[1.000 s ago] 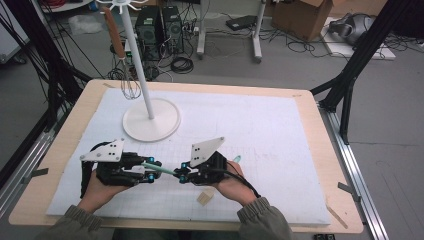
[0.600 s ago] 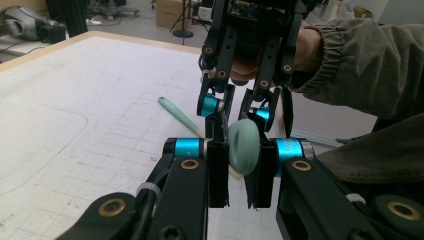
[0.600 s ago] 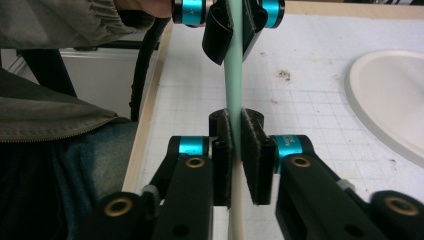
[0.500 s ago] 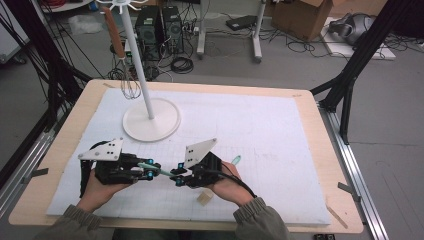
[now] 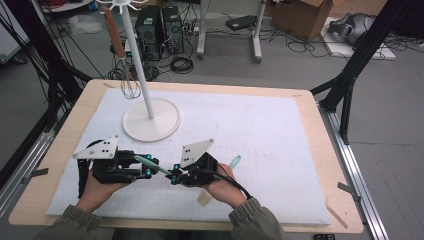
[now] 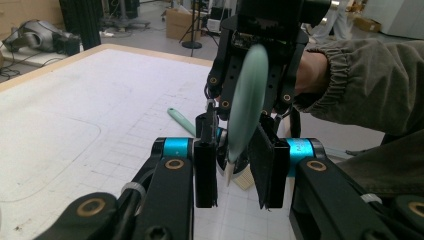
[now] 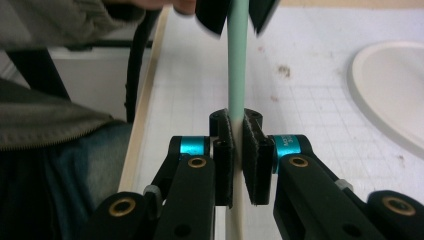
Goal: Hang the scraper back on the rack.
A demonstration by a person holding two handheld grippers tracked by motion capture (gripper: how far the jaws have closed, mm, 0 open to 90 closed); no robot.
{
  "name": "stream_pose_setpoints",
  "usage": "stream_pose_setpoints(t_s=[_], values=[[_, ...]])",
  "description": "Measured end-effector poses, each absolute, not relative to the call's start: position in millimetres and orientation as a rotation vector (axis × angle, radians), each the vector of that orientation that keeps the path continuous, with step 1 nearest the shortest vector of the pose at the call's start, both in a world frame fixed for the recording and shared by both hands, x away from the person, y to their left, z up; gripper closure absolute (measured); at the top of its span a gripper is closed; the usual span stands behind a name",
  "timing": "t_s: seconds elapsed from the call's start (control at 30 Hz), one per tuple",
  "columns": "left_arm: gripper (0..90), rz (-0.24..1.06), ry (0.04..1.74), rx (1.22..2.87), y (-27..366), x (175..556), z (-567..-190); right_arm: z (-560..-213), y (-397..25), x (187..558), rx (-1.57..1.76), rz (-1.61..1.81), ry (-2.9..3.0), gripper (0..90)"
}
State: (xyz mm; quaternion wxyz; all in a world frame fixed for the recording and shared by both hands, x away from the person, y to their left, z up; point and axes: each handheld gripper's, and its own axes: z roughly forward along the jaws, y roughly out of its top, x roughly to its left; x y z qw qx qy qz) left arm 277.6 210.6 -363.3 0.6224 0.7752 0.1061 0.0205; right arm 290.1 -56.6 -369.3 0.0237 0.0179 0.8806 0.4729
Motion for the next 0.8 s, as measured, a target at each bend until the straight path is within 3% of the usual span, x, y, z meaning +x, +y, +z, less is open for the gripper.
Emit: stream_pose_setpoints(t_s=[0.07,0.17,0.33,0.57,0.8], values=[[73.7,0.044,0.24,1.777,210.4,277.7,-363.1,-369.9,-54.6,290.4,0.06,1.48,2.724,84.4],[80.8,0.036,0.237,1.773,211.1,277.3,-362.7,-371.9,-51.3,289.7,0.065,1.495,2.725,84.2],[81.9,0.045,0.242,1.792,212.5,277.2,-362.2,-373.6,-49.5,288.7,0.073,1.463,2.72,75.6],[82.1,0.045,0.245,1.778,213.2,277.6,-360.5,-375.6,-47.2,287.4,0.06,1.426,2.732,73.8],[82.1,0.058,0.232,1.768,213.5,274.6,-354.4,-379.2,-36.0,285.7,0.049,1.441,2.741,81.9]])
